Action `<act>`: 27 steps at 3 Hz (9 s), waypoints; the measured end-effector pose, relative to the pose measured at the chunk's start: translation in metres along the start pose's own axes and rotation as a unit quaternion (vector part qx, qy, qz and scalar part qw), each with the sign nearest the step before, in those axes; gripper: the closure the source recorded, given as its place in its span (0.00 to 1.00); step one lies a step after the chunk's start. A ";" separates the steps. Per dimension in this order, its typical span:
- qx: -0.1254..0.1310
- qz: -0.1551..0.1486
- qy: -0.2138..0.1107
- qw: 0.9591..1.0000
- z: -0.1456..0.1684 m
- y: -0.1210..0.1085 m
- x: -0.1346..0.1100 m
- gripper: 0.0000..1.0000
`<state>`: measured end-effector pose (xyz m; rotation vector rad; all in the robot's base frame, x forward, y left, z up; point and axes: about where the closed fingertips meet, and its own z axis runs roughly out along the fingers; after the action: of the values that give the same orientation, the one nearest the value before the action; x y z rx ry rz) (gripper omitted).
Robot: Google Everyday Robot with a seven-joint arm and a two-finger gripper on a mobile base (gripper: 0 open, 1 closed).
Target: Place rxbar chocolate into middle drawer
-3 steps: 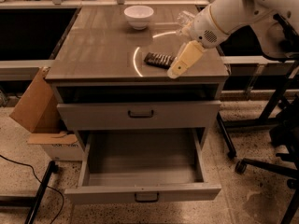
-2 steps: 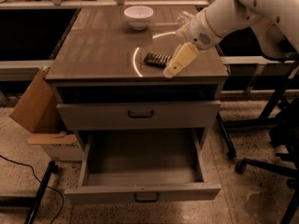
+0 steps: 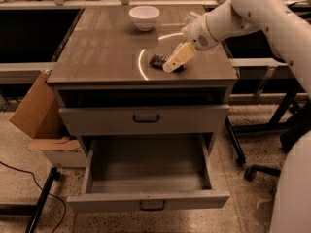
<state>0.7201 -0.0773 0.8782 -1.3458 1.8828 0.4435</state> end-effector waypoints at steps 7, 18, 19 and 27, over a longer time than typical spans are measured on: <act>0.008 0.051 0.022 0.998 0.055 -0.016 0.024 1.00; -0.064 0.076 -0.005 0.995 0.012 0.165 0.045 1.00; -0.078 0.107 0.007 0.991 0.020 0.194 0.079 1.00; -0.099 0.266 0.061 0.957 0.196 0.235 0.289 0.82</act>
Offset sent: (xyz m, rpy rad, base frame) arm 0.0582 0.0080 -0.0426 0.0447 0.0594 -0.0851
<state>0.5369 -0.0449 0.5003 -0.9853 2.3561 0.8547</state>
